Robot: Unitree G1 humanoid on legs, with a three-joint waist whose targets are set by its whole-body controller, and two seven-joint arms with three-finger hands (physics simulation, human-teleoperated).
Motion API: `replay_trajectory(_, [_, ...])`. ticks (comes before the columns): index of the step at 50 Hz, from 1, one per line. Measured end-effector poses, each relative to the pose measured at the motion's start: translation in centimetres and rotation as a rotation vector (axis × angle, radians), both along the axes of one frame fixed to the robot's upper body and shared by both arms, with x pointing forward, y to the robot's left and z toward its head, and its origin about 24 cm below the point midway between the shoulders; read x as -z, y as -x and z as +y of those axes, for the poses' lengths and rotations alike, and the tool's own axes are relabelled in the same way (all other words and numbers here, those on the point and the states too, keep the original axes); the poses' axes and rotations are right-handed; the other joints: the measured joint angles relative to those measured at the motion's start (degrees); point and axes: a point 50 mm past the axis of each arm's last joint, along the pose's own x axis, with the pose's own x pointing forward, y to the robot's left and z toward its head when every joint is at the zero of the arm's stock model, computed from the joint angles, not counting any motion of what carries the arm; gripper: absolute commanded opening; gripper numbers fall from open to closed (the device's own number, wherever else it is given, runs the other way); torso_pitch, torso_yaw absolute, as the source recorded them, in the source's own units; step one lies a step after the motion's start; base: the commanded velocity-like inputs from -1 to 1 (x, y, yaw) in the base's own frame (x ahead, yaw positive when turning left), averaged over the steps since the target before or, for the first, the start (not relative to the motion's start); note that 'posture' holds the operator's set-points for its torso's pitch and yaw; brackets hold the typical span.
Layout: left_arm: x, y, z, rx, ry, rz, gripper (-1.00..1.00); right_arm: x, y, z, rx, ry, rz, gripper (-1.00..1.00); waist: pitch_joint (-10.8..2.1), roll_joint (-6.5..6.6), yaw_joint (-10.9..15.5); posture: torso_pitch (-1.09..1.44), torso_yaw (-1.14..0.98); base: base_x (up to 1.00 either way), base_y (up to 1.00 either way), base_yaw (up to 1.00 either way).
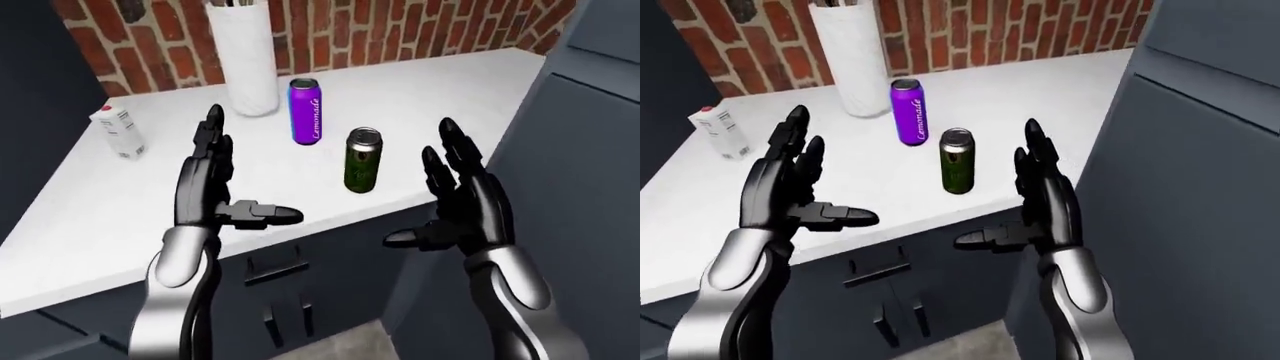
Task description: Move the drinks to the dining counter.
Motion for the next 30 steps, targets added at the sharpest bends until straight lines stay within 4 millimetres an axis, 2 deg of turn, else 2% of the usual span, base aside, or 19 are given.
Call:
replay_trajectory(2, [-0.2, 0.1, 0.0, 0.002, 0.001, -0.001, 1.0, 0.0, 0.0, -0.2, 0.007, 0.001, -0.001, 1.0, -0.43, -0.63, 0.2, 0.0, 0.0, 0.35, 0.0, 0.0])
replay_trajectory(7, [-1.4, 0.5, 0.0, 0.011, 0.0, -0.066, 1.0, -1.2, 0.3, -0.2, 0.019, 0.006, -0.065, 1.0, -1.06, -3.23, 0.6, 0.0, 0.0, 0.16, 0.0, 0.0])
replay_trajectory(8, [-1.6, 0.5, 0.0, 0.013, -0.001, -0.078, 1.0, -1.5, 0.3, -0.2, 0.016, 0.007, -0.079, 1.0, -0.98, -4.03, 0.6, 0.0, 0.0, 0.0, 0.0, 0.0])
replay_trajectory(9, [-1.7, 0.6, -0.1, 0.014, -0.001, -0.084, 1.0, -1.6, 0.4, -0.1, 0.013, 0.007, -0.086, 1.0, -0.97, -5.44, 0.3, 0.0, 0.0, 0.0, 0.0, 0.0])
replay_trajectory(12, [-0.6, 0.5, -0.4, 0.032, 0.007, -0.027, 1.0, -0.7, 0.2, -0.4, 0.024, 0.011, -0.045, 1.0, -0.23, -4.51, 0.1, 0.0, 0.0, -0.05, 0.03, 0.0])
replay_trajectory(13, [-0.3, 0.4, -0.4, 0.037, 0.009, 0.0, 1.0, -0.3, 0.1, -0.5, 0.031, 0.012, -0.021, 1.0, -0.18, -4.57, -0.2, 0.0, 0.0, -0.55, 0.23, 0.0])
replay_trajectory(15, [-0.1, 0.3, -0.5, 0.044, 0.009, 0.021, 1.0, 0.2, 0.0, -0.7, 0.043, 0.017, 0.01, 1.0, -0.76, -6.69, -0.7, 0.0, 0.0, -0.64, 0.28, 0.0])
replay_trajectory(16, [-0.3, 0.3, -0.5, 0.043, 0.008, 0.015, 1.0, 0.2, -0.1, -0.7, 0.043, 0.019, 0.012, 1.0, -1.24, -7.26, -0.7, 0.0, 0.0, -0.63, 0.28, 0.0])
replay_trajectory(17, [-0.6, 0.4, -0.4, 0.04, 0.007, 0.001, 1.0, 0.0, 0.0, -0.6, 0.04, 0.02, 0.002, 1.0, -1.71, -7.25, -0.5, 0.0, 0.0, -0.64, 0.27, 0.0])
replay_trajectory(19, [-1.3, 0.7, -0.3, 0.032, 0.003, -0.039, 1.0, -0.8, 0.3, -0.4, 0.028, 0.02, -0.041, 1.0, -2.23, -6.11, 0.1, 0.0, 0.0, -0.54, 0.28, 0.0])
replay_trajectory(22, [-1.8, 1.0, -0.3, 0.034, 0.001, -0.077, 1.0, -1.3, 0.5, -0.2, 0.017, 0.017, -0.079, 1.0, -1.39, -2.92, -0.5, 0.0, 0.0, 0.0, 0.0, 0.0])
replay_trajectory(24, [-1.9, 1.1, -0.3, 0.037, -0.002, -0.082, 1.0, -1.4, 0.5, -0.2, 0.018, 0.015, -0.081, 1.0, -1.82, -0.53, -1.3, 0.0, 0.0, 0.0, 0.0, 0.0])
replay_trajectory(26, [-1.5, 0.9, 0.1, 0.017, -0.005, -0.056, 1.0, -1.1, 0.5, 0.1, 0.002, 0.008, -0.062, 1.0, -1.05, -2.48, -0.8, 0.0, 0.0, 0.0, 0.0, 0.0])
replay_trajectory(27, [-1.2, 0.8, 0.3, 0.008, -0.003, -0.038, 1.0, -0.9, 0.4, 0.2, -0.005, 0.01, -0.051, 1.0, -0.93, -3.0, -0.6, 0.0, 0.0, 0.0, 0.0, 0.0])
replay_trajectory(30, [-1.0, 0.7, 0.3, -0.001, -0.003, -0.018, 1.0, -1.1, 0.3, 0.4, -0.011, 0.014, -0.049, 1.0, -1.31, -4.72, -0.1, 0.0, 0.0, 0.0, 0.0, 0.0])
